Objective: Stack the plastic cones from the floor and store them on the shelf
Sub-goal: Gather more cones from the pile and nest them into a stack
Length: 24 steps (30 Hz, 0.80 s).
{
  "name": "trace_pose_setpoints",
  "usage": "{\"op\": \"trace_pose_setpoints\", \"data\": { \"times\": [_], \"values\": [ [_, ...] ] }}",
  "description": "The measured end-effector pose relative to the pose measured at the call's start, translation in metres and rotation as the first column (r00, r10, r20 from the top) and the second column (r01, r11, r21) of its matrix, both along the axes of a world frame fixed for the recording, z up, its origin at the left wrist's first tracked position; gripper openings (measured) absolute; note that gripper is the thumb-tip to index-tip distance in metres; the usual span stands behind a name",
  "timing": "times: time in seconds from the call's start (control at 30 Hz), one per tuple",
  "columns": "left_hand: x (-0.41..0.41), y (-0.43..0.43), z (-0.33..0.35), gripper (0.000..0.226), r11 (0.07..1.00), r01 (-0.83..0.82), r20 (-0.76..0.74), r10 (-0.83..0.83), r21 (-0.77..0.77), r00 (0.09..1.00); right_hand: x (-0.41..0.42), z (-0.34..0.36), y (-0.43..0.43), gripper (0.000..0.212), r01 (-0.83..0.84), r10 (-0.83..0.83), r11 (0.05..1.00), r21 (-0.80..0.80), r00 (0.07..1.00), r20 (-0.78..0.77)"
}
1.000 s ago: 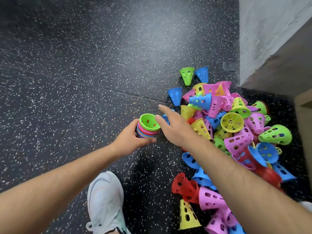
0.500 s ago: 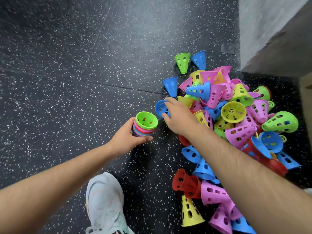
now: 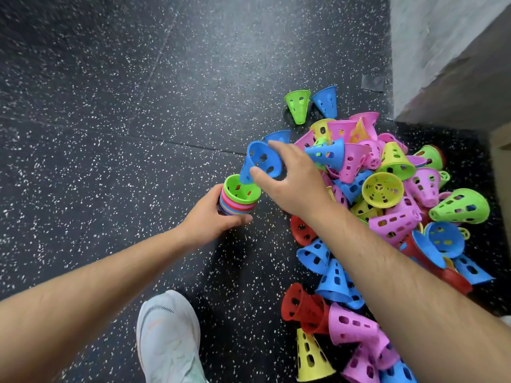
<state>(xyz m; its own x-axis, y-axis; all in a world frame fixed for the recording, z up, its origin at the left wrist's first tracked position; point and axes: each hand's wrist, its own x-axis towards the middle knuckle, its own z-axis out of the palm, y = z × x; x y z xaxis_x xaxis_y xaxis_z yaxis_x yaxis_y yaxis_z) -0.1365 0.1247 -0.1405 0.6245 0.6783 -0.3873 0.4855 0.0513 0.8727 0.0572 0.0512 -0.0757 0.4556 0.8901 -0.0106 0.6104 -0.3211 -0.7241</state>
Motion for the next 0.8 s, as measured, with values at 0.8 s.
{"op": "trace_pose_setpoints", "data": {
  "times": [0.8],
  "values": [
    [0.042, 0.046, -0.004, 0.064, 0.999, 0.034, 0.042, -0.033, -0.036, 0.999, 0.065, -0.044, 0.094, 0.053, -0.025, 0.275, 0.838, -0.546, 0.882, 0.382]
  ]
}}
